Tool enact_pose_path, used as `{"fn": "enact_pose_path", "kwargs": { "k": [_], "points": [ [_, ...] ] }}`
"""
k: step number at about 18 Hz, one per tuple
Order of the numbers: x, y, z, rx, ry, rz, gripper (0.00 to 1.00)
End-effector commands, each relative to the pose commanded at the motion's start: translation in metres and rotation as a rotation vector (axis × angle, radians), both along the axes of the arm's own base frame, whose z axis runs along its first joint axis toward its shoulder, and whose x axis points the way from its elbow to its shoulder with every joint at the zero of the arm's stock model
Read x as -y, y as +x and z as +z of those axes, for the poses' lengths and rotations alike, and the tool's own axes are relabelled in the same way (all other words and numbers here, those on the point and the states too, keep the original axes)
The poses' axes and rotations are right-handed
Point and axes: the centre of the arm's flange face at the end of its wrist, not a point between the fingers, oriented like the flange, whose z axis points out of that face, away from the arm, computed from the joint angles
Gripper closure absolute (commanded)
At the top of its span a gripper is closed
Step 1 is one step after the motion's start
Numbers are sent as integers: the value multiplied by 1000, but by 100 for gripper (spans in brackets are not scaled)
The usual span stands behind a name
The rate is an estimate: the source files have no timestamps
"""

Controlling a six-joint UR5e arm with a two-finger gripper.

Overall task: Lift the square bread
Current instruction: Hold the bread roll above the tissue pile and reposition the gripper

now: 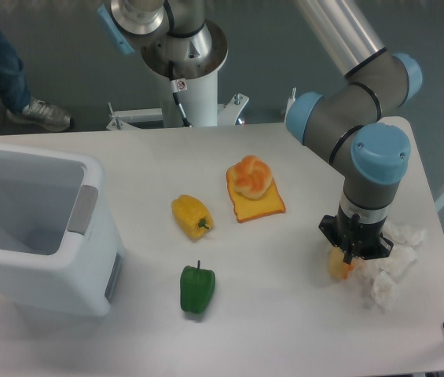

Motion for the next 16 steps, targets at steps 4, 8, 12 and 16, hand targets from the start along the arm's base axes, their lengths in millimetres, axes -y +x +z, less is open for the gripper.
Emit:
{"fn": "enact_pose_path", "kwargs": {
  "k": [4, 8, 12, 16],
  "points": [
    [4, 6, -7, 6, -29, 7, 57],
    [29, 27, -20, -17, -172, 37, 1],
    [30, 28, -20, -45, -206, 152, 0],
    [50, 18, -25, -57, -254, 189, 0]
  ]
}}
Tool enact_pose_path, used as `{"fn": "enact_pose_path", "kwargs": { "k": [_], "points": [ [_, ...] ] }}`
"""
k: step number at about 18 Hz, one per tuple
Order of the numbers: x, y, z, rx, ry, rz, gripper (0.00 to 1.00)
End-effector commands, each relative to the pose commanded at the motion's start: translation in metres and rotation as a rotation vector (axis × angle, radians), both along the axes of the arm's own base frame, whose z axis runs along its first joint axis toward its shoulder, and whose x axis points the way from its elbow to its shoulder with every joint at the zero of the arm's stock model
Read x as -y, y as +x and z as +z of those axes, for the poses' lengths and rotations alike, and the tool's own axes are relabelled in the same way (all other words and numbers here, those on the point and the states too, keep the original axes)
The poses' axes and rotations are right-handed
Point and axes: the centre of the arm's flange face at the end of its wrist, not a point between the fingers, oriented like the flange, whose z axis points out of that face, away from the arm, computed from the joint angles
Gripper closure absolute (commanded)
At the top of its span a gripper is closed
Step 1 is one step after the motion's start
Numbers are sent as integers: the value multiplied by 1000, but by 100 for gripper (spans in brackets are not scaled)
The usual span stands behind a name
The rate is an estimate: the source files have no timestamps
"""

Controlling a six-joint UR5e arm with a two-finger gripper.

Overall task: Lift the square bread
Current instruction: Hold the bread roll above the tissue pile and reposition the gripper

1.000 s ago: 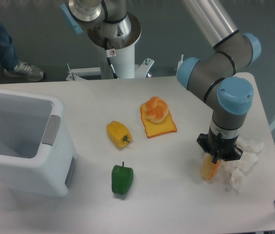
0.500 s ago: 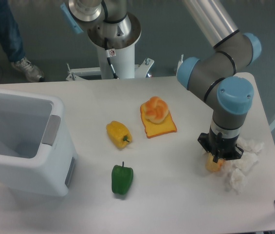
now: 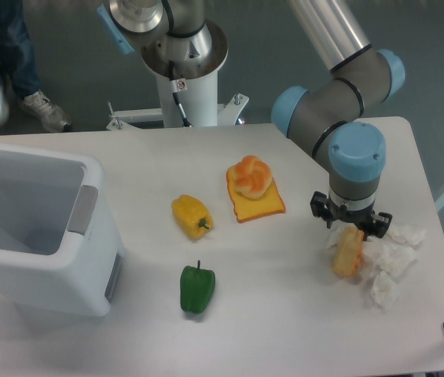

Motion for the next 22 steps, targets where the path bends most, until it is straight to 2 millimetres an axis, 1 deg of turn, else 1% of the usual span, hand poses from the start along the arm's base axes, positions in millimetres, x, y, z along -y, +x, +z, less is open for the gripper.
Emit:
{"fn": "enact_pose_path", "kwargs": {
  "k": [2, 4, 5, 6, 7, 10, 14, 15, 19, 22],
  "points": [
    [2, -1, -5, -3, -22, 6, 1],
    [9, -2, -16, -26, -101, 41, 1],
    [10, -4, -26, -34, -133, 68, 1],
    [7, -6, -34, -39, -144, 94, 1],
    [3, -4, -42, -34, -148, 98, 0],
    [1, -4, -57, -14, -156, 97, 1],
    [-3, -10, -66, -18, -143, 149, 1],
    [-4, -10, -70, -11, -138, 155, 1],
    [-12, -4, -71, -13, -126, 169, 0],
    [-22, 2, -72, -11, -117, 165, 0]
  ]
}}
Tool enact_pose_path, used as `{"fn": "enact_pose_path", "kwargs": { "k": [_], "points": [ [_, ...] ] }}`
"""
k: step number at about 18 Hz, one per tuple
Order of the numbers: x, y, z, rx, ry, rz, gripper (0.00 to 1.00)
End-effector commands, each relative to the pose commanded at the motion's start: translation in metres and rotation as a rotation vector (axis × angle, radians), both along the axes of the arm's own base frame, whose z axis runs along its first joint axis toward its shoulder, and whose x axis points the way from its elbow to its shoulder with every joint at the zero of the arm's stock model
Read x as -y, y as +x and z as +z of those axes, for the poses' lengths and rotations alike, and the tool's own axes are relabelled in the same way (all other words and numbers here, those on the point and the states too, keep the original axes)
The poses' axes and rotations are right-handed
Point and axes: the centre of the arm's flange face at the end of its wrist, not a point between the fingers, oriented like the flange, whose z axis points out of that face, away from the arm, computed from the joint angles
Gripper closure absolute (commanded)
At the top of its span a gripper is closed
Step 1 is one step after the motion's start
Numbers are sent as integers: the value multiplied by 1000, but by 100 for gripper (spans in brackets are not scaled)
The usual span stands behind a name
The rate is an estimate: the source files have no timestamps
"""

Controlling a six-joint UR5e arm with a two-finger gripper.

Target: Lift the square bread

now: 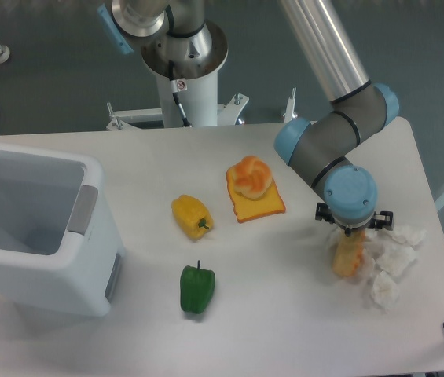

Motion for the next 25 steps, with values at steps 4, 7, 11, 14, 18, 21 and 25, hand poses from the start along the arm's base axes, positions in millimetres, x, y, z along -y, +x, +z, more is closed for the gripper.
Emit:
{"fn": "enact_pose_path", "kwargs": {
  "k": [4, 7, 11, 14, 18, 21, 25],
  "points": [
    [-2, -4, 10, -10, 11, -7, 0],
    [-3, 0, 20, -21, 17, -3, 0],
    [-14, 9, 3, -1, 6, -16, 4],
    [-15, 10, -3, 6, 2, -13, 16],
    [-15, 10, -10, 16, -4, -16, 78],
    [-14, 8, -2, 5, 2, -16, 100],
    [-15, 8, 31, -20, 62, -15, 100]
  ]
}}
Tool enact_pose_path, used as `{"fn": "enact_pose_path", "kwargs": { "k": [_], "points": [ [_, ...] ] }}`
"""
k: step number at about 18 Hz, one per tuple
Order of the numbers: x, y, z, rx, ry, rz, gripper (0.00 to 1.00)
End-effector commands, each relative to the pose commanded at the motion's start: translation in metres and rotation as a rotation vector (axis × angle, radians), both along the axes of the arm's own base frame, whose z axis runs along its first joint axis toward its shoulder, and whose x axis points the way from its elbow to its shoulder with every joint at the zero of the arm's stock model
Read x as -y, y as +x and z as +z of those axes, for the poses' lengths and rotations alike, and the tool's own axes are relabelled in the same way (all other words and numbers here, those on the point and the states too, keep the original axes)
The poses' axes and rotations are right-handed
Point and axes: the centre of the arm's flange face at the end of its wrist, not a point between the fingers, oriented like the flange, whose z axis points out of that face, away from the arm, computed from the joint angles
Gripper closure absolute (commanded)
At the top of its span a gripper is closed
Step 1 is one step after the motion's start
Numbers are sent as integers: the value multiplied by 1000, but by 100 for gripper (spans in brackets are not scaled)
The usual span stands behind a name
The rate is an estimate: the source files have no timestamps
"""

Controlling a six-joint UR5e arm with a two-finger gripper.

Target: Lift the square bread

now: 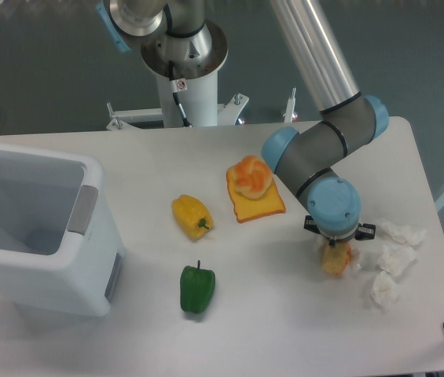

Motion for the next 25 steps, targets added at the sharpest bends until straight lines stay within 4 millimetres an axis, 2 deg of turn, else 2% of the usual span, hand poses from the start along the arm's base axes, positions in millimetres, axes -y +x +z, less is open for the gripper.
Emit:
{"fn": "enact_pose_path", "kwargs": {
  "k": [2, 5, 7, 9, 14, 18, 20, 21, 25],
  "points": [
    [-5, 7, 25, -17, 45, -11, 100],
    [-34, 24, 61, -55, 119, -60, 100],
    [-52, 22, 89, -99, 166, -90, 100],
    [-65, 19, 107, -82, 256, -129, 100],
    [-77, -1, 111, -86, 275, -161, 100],
    [-80, -13, 102, -53, 246, -184, 100],
    [-75, -22, 101, -20, 229, -182, 100],
    [-66, -29, 102, -3, 221, -167, 100],
    [-58, -37, 105, 8, 209, -161, 100]
  ]
}}
